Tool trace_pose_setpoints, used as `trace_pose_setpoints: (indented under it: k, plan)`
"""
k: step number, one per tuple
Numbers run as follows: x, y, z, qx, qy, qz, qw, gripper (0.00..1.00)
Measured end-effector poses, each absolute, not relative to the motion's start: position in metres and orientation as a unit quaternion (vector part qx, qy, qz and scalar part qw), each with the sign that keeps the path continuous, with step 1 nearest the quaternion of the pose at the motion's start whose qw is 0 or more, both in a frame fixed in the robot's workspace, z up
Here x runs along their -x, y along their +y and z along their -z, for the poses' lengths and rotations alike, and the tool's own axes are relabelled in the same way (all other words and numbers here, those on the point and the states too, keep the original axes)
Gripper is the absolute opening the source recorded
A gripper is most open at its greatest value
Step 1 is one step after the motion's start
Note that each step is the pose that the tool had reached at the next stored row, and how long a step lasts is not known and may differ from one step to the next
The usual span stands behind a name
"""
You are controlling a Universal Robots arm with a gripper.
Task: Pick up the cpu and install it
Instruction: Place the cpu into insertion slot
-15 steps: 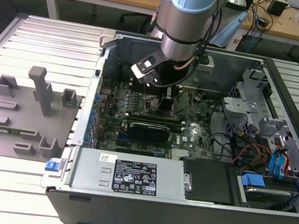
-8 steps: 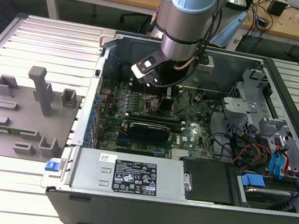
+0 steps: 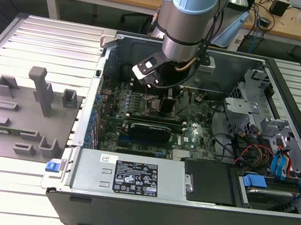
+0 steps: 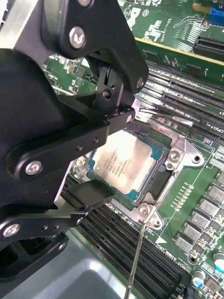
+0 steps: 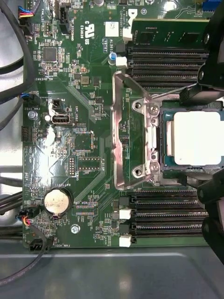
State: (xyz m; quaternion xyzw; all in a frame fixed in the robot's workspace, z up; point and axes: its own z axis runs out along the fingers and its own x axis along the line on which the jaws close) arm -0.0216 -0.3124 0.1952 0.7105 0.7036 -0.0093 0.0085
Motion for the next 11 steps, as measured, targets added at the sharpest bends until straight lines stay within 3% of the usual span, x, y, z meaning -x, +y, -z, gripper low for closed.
trace_pose_setpoints:
  k: [11]
  plan:
    - [0.022,-0.312,-0.211,-0.710,0.704,0.009,0.008,0.68]
